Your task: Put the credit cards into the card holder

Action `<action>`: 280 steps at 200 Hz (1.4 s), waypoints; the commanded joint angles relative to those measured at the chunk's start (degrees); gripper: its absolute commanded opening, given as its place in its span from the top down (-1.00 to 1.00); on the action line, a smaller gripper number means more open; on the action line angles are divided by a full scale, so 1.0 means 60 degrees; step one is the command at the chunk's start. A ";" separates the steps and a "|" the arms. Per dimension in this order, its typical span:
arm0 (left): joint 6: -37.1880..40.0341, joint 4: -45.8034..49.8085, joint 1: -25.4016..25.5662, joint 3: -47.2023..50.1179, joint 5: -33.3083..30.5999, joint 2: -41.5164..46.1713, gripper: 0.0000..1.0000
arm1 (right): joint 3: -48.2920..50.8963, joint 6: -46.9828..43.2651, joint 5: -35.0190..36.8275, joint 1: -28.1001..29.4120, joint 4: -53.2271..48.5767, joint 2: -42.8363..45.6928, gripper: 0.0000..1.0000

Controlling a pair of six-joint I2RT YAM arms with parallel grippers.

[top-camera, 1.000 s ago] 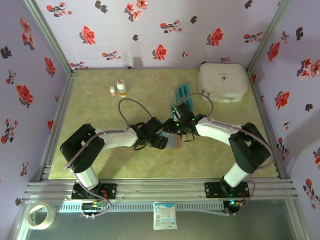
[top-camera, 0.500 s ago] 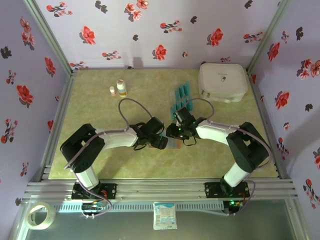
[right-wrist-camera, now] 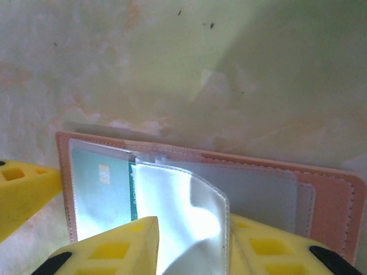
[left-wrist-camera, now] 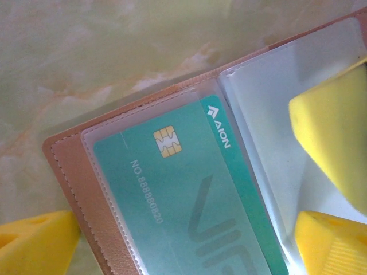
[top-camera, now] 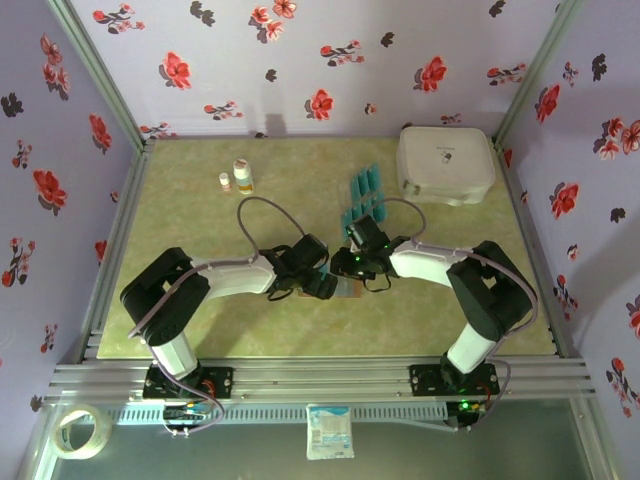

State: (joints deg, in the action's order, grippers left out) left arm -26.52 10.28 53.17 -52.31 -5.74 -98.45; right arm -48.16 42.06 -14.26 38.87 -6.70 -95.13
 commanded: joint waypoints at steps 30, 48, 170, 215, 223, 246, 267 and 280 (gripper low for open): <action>-0.0001 -0.0089 -0.0007 0.0128 0.0121 0.1129 -0.99 | -0.0486 0.0313 -0.0326 0.0398 -0.0102 0.0563 0.29; -0.0025 -0.0049 -0.0111 0.0208 -0.0003 0.1759 -0.99 | -0.0649 0.0370 -0.0310 0.0553 -0.0157 0.0482 0.25; -0.0646 0.0734 -0.1247 0.1344 -0.0684 0.5025 -0.99 | -0.1829 0.0906 0.0268 0.1490 0.0214 -0.1600 0.08; -0.0691 0.0915 -0.1489 0.1570 -0.0697 0.5250 -0.99 | -0.2032 0.0945 0.0009 0.1506 0.0361 -0.1964 0.09; -0.0692 0.0920 -0.1494 0.1585 -0.0699 0.5200 -0.99 | -0.2072 0.0882 0.0023 0.1508 0.0266 -0.1816 0.09; -0.0692 0.0837 -0.1534 0.1622 -0.0697 0.5011 -0.99 | -0.2155 0.0644 0.0202 0.1512 -0.0210 -0.1135 0.08; -0.0650 0.0793 -0.1573 0.1600 -0.0684 0.4707 -0.99 | -0.2146 0.0374 0.0643 0.1481 -0.0827 -0.0378 0.06; -0.0579 0.0762 -0.1602 0.1564 -0.0657 0.4465 -0.99 | -0.2080 0.0167 0.1044 0.1449 -0.1367 0.0089 0.05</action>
State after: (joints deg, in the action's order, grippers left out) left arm -29.71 16.08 44.34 -43.09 -8.60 -69.41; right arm -59.77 46.06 -12.67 47.42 -8.14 -100.95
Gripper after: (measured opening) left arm 0.996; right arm 0.471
